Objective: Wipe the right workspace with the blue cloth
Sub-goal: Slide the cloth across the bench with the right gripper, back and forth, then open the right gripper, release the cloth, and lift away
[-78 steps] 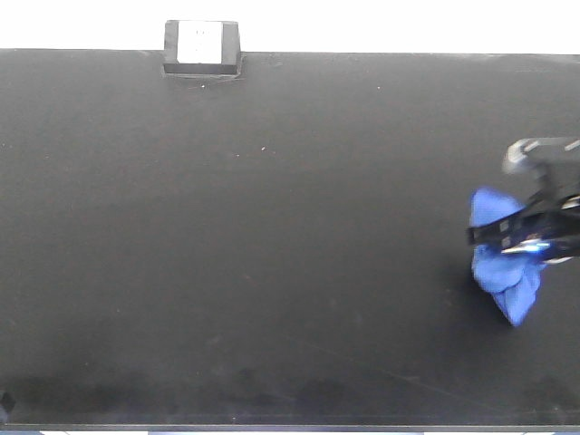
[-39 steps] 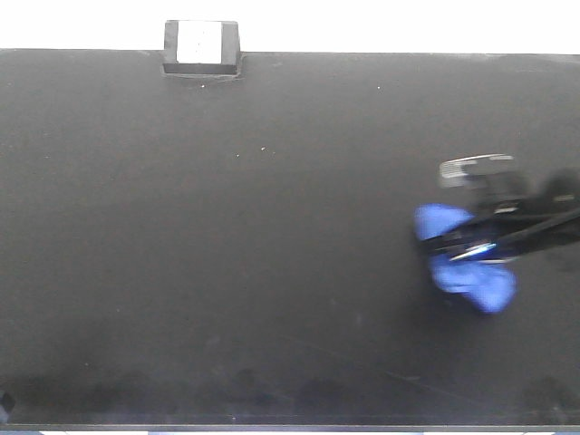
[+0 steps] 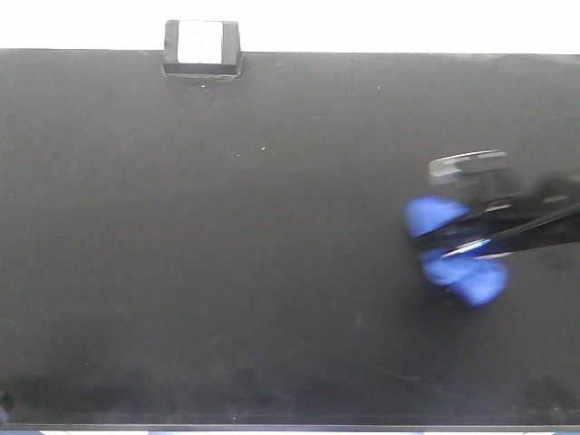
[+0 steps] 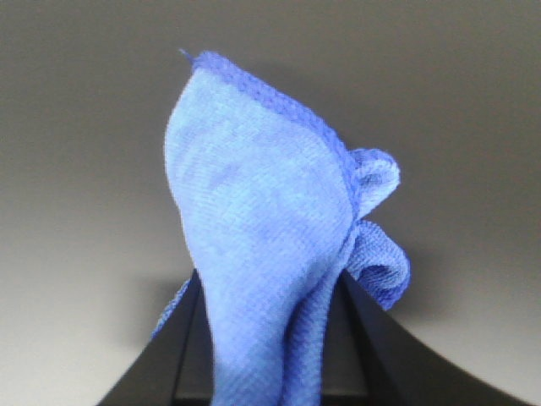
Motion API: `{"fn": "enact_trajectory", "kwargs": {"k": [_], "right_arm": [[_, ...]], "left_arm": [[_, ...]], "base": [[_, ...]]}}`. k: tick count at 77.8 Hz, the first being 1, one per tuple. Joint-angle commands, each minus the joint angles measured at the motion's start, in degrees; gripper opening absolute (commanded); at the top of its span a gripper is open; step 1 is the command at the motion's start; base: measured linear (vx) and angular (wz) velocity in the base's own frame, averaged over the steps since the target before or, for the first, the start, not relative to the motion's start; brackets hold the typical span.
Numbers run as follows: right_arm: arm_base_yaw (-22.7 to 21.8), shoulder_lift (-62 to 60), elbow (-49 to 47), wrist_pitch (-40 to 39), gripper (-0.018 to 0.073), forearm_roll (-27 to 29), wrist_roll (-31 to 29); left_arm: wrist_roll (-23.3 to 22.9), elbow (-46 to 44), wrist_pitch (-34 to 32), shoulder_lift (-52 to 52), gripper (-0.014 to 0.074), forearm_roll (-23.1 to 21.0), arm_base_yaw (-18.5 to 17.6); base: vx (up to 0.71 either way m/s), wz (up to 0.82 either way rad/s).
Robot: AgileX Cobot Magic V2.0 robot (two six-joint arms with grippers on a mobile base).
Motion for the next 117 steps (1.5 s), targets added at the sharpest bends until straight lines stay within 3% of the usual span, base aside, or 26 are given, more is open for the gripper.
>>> {"fn": "enact_trajectory", "kwargs": {"k": [1, 6, 13, 18, 25, 38, 45, 52, 69, 79, 98, 107, 117], "right_arm": [[-6.14, -1.33, -0.63, -0.79, 0.0000, -1.15, -0.40], [-8.74, -1.33, -0.63, -0.26, 0.0000, -0.27, -0.40], [-6.92, -1.33, -0.63, 1.42, 0.0000, 1.65, -1.64], [-2.56, -1.33, -0.63, 1.85, 0.0000, 3.95, -4.33], [7.06, -1.33, -0.63, 1.59, 0.0000, 6.89, -8.17], [24.34, -1.33, -0.63, -3.10, 0.0000, 11.62, -8.89], [27.30, -1.33, -0.63, -6.36, 0.0000, 12.73, -8.43], [25.20, -1.33, -0.63, -7.48, 0.0000, 12.55, -8.08], [7.60, -1.33, -0.63, -5.99, 0.0000, 11.58, -9.07], [0.01, -1.33, -0.63, -5.31, 0.0000, 12.04, -9.03], [-1.13, -1.33, -0.63, -3.76, 0.0063, 12.72, -15.62], [-1.13, -1.33, -0.63, -3.69, 0.0167, 12.72, -15.62], [-1.13, -1.50, -0.63, -3.75, 0.0351, 13.81, -15.18]], "left_arm": [[0.06, -1.42, -4.55, -0.59, -0.0006, -0.32, 0.15], [0.06, -1.42, -4.55, -0.59, -0.0006, -0.32, 0.15], [0.06, -1.42, -4.55, -0.59, -0.0006, -0.32, 0.15], [0.06, -1.42, -4.55, -0.59, -0.0006, -0.32, 0.15], [0.06, -1.42, -4.55, -0.59, -0.0006, -0.32, 0.15], [0.06, -1.42, -4.55, -0.59, -0.0006, -0.32, 0.15], [0.06, -1.42, -4.55, -0.59, -0.0006, -0.32, 0.15], [0.06, -1.42, -4.55, -0.59, -0.0006, -0.32, 0.15], [0.06, -1.42, -4.55, -0.59, -0.0006, -0.32, 0.15], [0.06, -1.42, -4.55, -0.59, -0.0006, -0.32, 0.15], [0.06, -1.42, -4.55, -0.59, -0.0006, -0.32, 0.15], [0.06, -1.42, -4.55, -0.59, -0.0006, -0.32, 0.15], [0.06, -1.42, -4.55, -0.59, -0.0006, -0.32, 0.15]], "base": [[0.00, 0.00], [0.00, 0.00], [0.00, 0.00], [0.00, 0.00], [0.00, 0.00], [0.00, 0.00], [0.00, 0.00], [0.00, 0.00], [0.00, 0.00], [0.00, 0.00], [0.00, 0.00], [0.00, 0.00], [0.00, 0.00]]}}
